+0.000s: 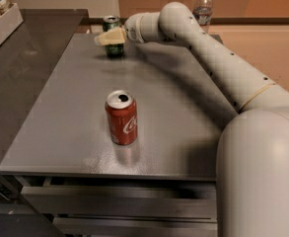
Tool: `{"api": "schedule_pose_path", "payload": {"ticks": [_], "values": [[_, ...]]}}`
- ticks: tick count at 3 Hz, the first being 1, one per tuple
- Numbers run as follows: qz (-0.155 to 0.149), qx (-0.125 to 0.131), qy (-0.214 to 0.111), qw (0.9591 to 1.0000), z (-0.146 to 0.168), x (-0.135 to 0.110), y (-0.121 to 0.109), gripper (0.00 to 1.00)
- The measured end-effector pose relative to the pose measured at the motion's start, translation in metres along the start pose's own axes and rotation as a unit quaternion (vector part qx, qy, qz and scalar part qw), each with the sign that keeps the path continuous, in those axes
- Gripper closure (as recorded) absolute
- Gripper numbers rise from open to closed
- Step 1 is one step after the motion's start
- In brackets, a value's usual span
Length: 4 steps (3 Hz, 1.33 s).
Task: Move green can near coke can
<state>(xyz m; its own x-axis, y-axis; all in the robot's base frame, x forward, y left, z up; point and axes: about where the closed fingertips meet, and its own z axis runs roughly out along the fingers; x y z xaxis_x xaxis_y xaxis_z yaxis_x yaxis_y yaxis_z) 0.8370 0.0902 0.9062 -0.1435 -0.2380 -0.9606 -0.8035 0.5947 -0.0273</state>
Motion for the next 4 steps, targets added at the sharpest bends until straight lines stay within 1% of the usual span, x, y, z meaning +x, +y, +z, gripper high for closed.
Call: {"api": "schedule_pose_path", "payload": {"ticks": [1,3,4], "values": [[0.003,-0.002,0.002,1.0,0.0096,0.0035,-0.0044,0.17],[0.01,-0.005,0.005,0.9999,0.0166,0.0054,-0.0059,0.64],[0.006,-0.008,0.001,0.9999,0.0091,-0.0004,0.0003,0.88]]}}
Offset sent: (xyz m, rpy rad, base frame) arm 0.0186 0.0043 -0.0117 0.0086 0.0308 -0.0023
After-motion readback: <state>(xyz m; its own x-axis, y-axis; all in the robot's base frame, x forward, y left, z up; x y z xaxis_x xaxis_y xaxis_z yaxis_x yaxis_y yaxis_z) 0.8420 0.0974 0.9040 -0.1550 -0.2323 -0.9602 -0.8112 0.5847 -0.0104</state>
